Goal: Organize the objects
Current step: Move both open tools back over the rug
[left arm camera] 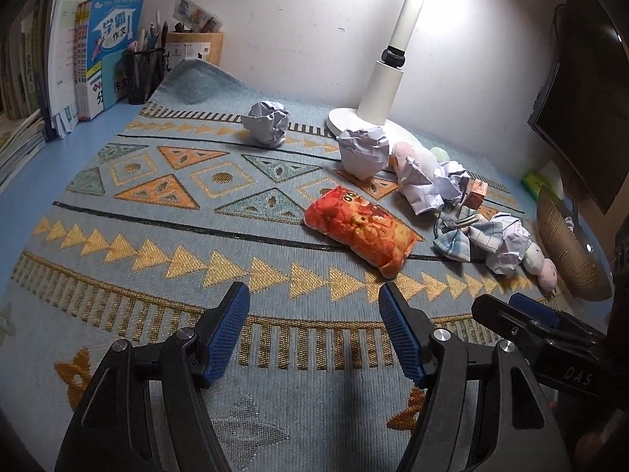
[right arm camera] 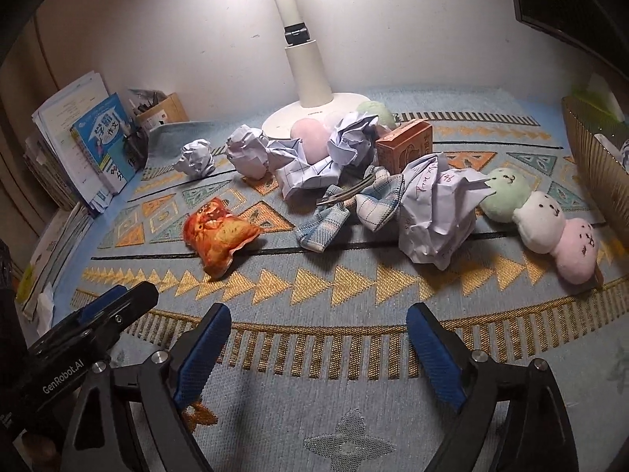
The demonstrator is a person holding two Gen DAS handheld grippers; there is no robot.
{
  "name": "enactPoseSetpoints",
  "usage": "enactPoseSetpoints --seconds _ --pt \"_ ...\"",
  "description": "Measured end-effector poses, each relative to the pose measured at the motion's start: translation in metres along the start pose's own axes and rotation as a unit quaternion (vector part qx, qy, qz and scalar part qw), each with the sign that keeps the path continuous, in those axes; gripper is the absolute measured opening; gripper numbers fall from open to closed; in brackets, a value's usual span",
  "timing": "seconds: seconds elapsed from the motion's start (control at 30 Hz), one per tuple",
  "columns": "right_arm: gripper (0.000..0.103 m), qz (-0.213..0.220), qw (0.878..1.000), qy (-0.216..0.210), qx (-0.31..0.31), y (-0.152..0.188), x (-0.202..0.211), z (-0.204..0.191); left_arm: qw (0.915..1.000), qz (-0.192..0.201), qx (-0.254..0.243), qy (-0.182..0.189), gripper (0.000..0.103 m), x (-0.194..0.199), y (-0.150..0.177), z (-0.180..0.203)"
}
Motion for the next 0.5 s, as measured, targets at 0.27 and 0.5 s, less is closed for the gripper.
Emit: enactPoseSetpoints --seconds 0.27,0.5 --pt "0.090 0.000 1.000 0.005 -0.001 -0.0002 -0.0013 0.0001 0.9999 0.002 0.009 0.005 0.066 0.0013 -0.0002 -0.0023" --pt "0.090 -0.003 1.000 0.006 -0.002 0.0003 -0.0037 0.0005 0.9999 0.002 0.007 0.008 0.066 0.0017 -0.0001 -0.0021"
Point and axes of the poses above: each gripper's, at about its wrist camera, not at the fingertips, and x roughly against the way its jaws point, z to its right, y to its underside, the point moved 1 cm from there along -x, roughly the way its jaws point, and after that the axes turned 6 degrees about x, right-handed, at the moved point
